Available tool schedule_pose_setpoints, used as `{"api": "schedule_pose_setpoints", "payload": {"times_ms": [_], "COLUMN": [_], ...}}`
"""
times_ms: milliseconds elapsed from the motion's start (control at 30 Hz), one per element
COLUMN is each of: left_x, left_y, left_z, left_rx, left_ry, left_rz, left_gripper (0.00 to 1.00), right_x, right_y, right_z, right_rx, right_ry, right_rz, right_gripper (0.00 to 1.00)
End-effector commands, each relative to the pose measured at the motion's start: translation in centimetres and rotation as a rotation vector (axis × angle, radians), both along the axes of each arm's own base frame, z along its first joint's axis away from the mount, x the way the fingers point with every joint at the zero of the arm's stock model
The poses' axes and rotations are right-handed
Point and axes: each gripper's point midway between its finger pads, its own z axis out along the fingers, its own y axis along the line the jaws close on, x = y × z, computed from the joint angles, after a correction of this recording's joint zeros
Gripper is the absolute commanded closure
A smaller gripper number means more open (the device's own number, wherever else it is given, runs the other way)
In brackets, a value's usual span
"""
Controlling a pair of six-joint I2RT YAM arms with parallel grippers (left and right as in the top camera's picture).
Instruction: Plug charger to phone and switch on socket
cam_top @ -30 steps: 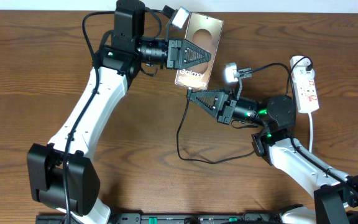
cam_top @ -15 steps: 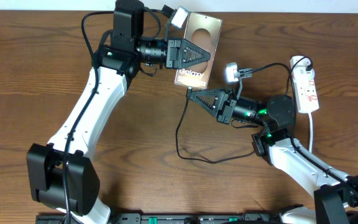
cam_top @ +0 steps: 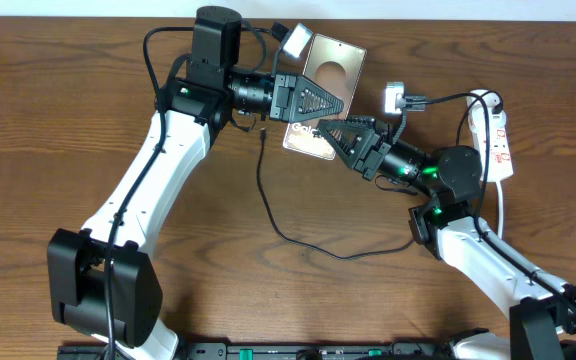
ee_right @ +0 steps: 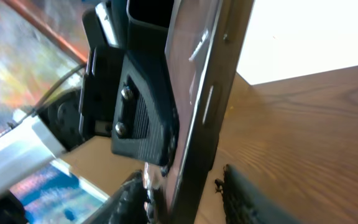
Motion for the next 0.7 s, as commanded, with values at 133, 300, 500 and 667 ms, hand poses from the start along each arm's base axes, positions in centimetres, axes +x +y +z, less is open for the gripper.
{"api": "schedule_pose_setpoints", "payload": {"times_ms": [133,300,500,667], "left_x": [2.2,6.3,7.8,7.7], "left_y": [0.8,4.3,10.1,15.3], "left_z": [-0.4,-5.4,-11.1,-13.8], "left_rx": [0.063,0.306,0.620,0.807], "left_ry": [-0.042,0.054,0.141,0.221], "left_rz": [0.137,0.436,0.673,0.811], "left_gripper": [0.93,0.93,0.92,0.93], "right_x": [-0.4,-1.3,-1.7,-1.5], "right_y": [0.6,0.3,-1.0,-1.4], "right_z": [-4.4,-10.3,-15.2,-16.2], "right_rx": [-0.164,-0.326,-0.464,-0.580], "right_ry": [0.073,0.222,0.391,0.478], "right_rz": [0.060,0.083,0.011,-0.026], "right_gripper": [0.34,0.21,0.18,0.23]}}
